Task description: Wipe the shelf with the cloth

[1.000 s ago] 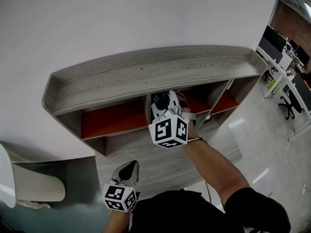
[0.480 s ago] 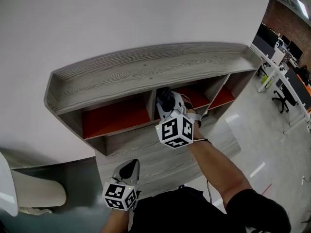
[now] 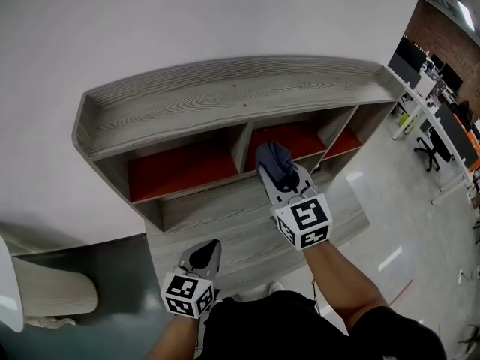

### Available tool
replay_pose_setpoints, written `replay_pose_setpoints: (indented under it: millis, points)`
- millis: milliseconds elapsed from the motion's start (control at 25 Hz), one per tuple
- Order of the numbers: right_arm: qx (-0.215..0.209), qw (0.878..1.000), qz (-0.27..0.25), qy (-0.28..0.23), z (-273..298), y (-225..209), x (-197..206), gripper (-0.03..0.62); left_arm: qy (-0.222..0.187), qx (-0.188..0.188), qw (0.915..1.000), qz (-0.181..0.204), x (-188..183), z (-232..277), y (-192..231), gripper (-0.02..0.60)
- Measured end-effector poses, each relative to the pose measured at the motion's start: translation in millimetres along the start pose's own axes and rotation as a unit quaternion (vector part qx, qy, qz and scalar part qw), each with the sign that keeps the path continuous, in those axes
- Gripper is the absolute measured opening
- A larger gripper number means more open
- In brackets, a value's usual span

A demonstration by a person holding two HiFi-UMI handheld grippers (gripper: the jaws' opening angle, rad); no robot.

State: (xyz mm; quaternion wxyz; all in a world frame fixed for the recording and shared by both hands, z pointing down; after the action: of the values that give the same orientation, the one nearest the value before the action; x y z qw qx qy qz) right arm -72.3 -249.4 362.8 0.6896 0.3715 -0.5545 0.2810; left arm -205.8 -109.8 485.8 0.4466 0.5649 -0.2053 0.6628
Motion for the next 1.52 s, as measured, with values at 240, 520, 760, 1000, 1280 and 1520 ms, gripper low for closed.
replay_pose_setpoints:
  millis: [240, 520, 760, 1000, 1280, 1520]
  points:
    - [-0.086, 0.985, 0.150, 0.001, -50, 31, 44, 0.078, -0.021, -0.029, 0.9993, -0.008, -3, -18, -14, 0.009]
    - [-0.159, 0.964, 0.202, 0.070, -124, 49, 110, 0.078, -0.038, -0.076, 0.9963, -0.015, -2, -24, -57, 0.009]
    - [-0.210, 0.948, 0.223, 0.088, -199, 44, 137, 0.078, -0.045, -0.090, 0.9948, -0.019, 10, -14, -130, 0.009]
    - [-0.240, 0.942, 0.217, 0.088, -257, 33, 156, 0.075, -0.034, -0.098, 0.9944, -0.021, 37, -15, -201, 0.009]
    - [-0.280, 0.931, 0.211, 0.099, -296, 44, 166, 0.075, -0.022, -0.132, 0.9906, -0.026, 56, -38, -238, 0.009]
    - [-0.291, 0.930, 0.210, 0.084, -309, 58, 154, 0.074, -0.025, -0.138, 0.9901, -0.008, 51, -58, -250, 0.009]
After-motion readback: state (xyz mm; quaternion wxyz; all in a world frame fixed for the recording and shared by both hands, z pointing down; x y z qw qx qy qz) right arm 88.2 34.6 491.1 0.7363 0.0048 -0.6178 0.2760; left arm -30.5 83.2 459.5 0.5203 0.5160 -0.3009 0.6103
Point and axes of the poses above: the fingertips, and each gripper's own axes: z forward along the fingers, y to its left, x out of its underside, the point moved 3 cm from there along -z, backward along the fingers, and after that the axes turned 2 degrees about z, right-handed, at the moved point
